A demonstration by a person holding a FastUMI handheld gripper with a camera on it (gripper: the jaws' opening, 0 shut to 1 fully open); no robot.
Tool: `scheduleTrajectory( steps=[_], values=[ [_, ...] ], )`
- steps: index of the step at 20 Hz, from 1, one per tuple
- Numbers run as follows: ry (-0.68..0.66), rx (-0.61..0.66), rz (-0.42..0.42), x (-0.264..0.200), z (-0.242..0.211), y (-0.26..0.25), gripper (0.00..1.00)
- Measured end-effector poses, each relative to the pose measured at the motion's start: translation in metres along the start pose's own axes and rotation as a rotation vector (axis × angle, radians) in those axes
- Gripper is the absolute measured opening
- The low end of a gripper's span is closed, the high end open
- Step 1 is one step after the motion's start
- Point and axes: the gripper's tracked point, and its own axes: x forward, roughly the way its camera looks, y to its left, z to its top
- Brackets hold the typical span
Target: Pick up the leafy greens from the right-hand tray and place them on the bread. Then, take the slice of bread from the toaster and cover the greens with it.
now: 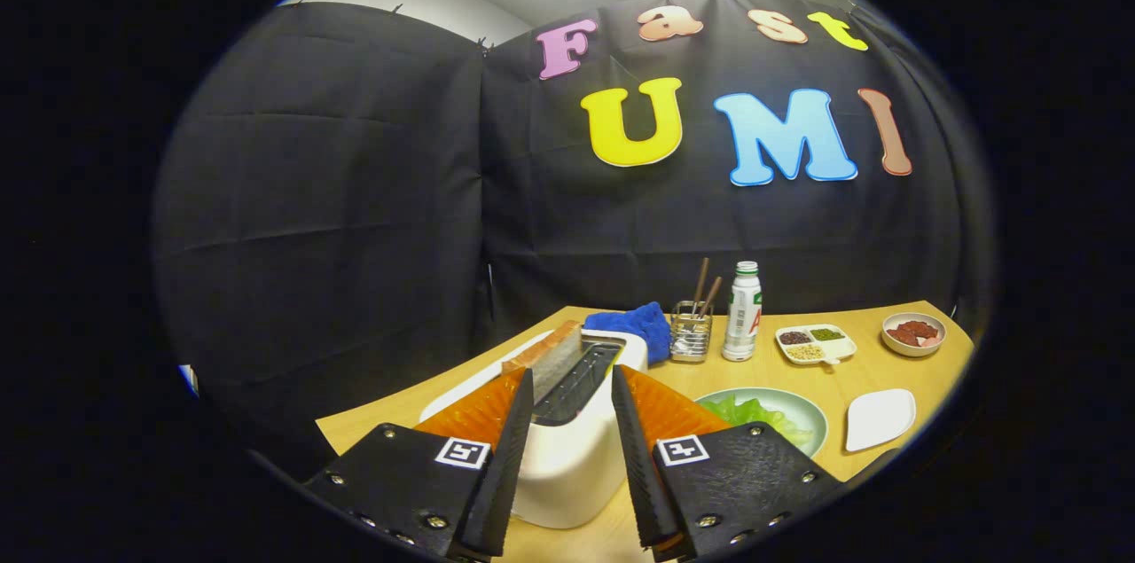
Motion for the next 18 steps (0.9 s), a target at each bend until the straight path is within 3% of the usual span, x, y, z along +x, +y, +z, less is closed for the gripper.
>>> scheduleTrajectory(
  steps=[3, 11, 18],
  values=[
    [0.001, -0.041, -0.021, 0.015, -0.002, 0.012, 0.54],
    [0.091, 0.028, -0.031, 0.054, -0.02, 0.032, 0.54],
    [0.068, -0.02, -0.206, 0.063, -0.022, 0.021, 0.52]
  ],
)
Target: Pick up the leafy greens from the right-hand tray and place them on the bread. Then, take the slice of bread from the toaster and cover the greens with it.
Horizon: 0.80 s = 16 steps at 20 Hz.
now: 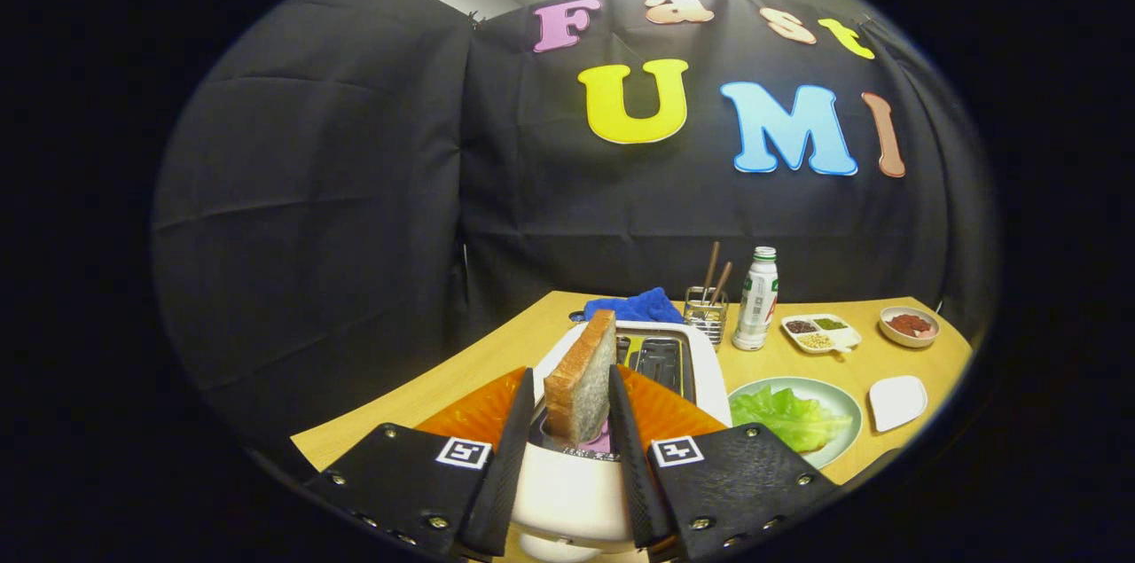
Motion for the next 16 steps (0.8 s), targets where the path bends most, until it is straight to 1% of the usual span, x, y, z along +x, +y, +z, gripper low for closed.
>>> scheduleTrajectory(
  steps=[1, 2, 4, 5, 6, 9, 11, 14, 16],
  values=[
    [0.022, 0.016, -0.028, 0.002, -0.007, -0.001, 0.18],
    [0.043, 0.032, -0.028, 0.005, -0.008, -0.003, 0.24],
    [0.049, 0.023, -0.026, 0.013, -0.004, -0.004, 0.25],
    [0.067, 0.039, -0.025, 0.003, -0.006, 0.0, 0.15],
    [0.058, 0.03, -0.022, 0.014, -0.003, -0.001, 0.06],
    [0.059, 0.04, -0.008, 0.01, 0.0, -0.002, 0.06],
    [0.047, 0.054, 0.003, 0.008, 0.009, -0.003, 0.06],
    [-0.019, 0.056, -0.001, 0.0, 0.033, -0.008, 0.06],
    [-0.035, 0.059, 0.005, -0.002, 0.041, -0.008, 0.06]
  ],
)
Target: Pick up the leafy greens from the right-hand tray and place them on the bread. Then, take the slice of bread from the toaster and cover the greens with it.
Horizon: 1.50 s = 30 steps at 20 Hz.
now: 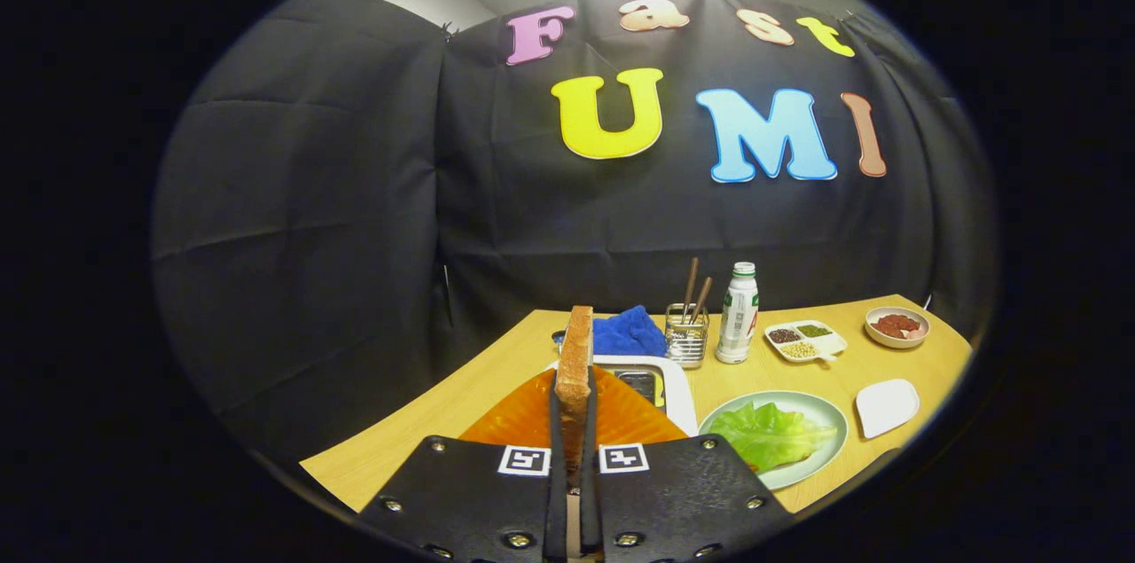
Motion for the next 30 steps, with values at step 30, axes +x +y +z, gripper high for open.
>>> scheduleTrajectory(
  steps=[30],
  values=[
    [-0.035, 0.078, -0.098, -0.031, -0.005, -0.197, 0.06]
  ],
)
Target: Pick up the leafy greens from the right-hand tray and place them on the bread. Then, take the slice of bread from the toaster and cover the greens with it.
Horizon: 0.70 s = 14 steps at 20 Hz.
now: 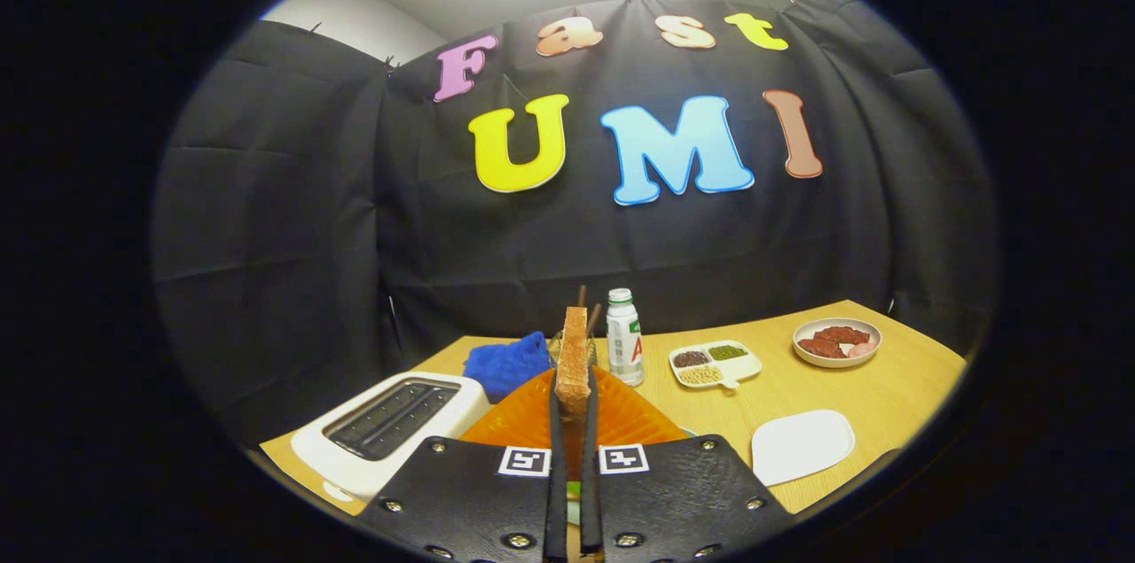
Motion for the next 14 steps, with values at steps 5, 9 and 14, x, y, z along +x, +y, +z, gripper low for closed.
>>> scheduleTrajectory(
  steps=[5, 9, 14],
  values=[
    [0.039, 0.049, 0.068, 0.009, -0.023, -0.003, 0.06],
    [0.076, 0.09, 0.101, 0.018, -0.036, 0.0, 0.06],
    [0.096, 0.119, 0.062, 0.034, -0.057, -0.002, 0.06]
  ],
)
